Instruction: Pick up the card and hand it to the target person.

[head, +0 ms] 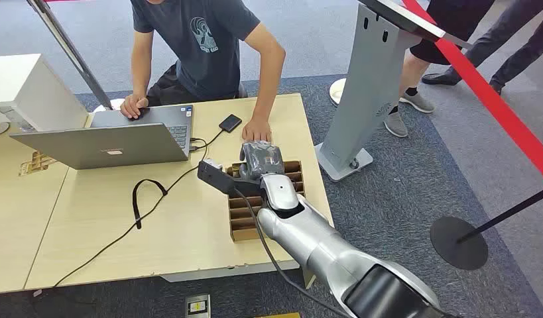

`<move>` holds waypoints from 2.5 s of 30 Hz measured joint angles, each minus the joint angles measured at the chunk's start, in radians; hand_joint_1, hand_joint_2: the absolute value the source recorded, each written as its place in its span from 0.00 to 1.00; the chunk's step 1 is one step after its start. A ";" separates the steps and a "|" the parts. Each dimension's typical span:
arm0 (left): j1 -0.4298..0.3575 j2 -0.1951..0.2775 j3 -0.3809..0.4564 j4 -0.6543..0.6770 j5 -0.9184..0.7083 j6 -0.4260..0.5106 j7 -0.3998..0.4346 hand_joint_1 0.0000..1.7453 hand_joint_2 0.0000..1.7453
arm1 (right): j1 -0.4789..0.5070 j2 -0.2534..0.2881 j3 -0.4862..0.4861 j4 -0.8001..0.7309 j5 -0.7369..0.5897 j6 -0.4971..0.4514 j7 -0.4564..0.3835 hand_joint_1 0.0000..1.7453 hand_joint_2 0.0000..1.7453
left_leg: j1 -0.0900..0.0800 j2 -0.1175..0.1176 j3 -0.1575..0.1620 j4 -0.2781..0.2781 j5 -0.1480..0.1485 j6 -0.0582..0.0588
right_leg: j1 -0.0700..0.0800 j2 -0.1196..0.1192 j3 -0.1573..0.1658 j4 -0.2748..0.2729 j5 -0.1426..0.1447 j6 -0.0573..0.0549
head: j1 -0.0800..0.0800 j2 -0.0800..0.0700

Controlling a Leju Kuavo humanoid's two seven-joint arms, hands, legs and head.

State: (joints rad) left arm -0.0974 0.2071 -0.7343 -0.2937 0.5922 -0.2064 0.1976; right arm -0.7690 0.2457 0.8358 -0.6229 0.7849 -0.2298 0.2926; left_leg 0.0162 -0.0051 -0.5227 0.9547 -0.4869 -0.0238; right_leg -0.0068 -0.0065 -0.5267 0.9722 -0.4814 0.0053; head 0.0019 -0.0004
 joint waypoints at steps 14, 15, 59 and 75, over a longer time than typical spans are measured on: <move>0.000 0.000 0.000 0.000 -0.010 0.000 -0.001 0.00 0.00 | -0.003 -0.001 0.000 0.001 -0.003 0.000 0.004 0.69 1.00 | 0.000 0.000 0.000 0.000 0.000 0.000 | 0.000 0.000 0.000 0.000 0.000 0.000 | 0.000 0.000; 0.000 0.000 0.000 0.000 -0.011 -0.001 -0.001 0.00 0.00 | -0.004 -0.001 0.000 0.002 -0.004 0.000 0.005 0.63 1.00 | 0.000 0.000 0.000 0.000 0.000 0.000 | 0.000 0.000 0.000 0.000 0.000 0.000 | 0.000 0.000; -0.015 -0.001 0.000 0.000 -0.060 -0.008 0.021 0.00 0.00 | 0.001 -0.029 -0.001 -0.008 -0.001 0.004 0.032 0.67 1.00 | 0.000 0.000 0.001 0.000 0.000 0.000 | 0.000 0.000 0.000 0.000 0.000 0.000 | 0.000 0.000; -0.041 -0.005 0.000 0.000 -0.097 -0.017 0.050 0.00 0.00 | 0.016 -0.042 -0.025 -0.030 0.009 -0.007 0.033 1.00 1.00 | 0.000 0.000 0.002 0.000 0.000 0.000 | 0.000 0.000 0.001 0.000 0.000 0.000 | 0.000 0.000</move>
State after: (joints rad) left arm -0.1384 0.2018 -0.7347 -0.2941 0.4952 -0.2230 0.2480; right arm -0.7526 0.2041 0.8112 -0.6529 0.7938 -0.2369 0.3256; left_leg 0.0162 -0.0049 -0.5212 0.9549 -0.4868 -0.0238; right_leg -0.0069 -0.0065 -0.5256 0.9722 -0.4812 0.0053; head 0.0018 -0.0004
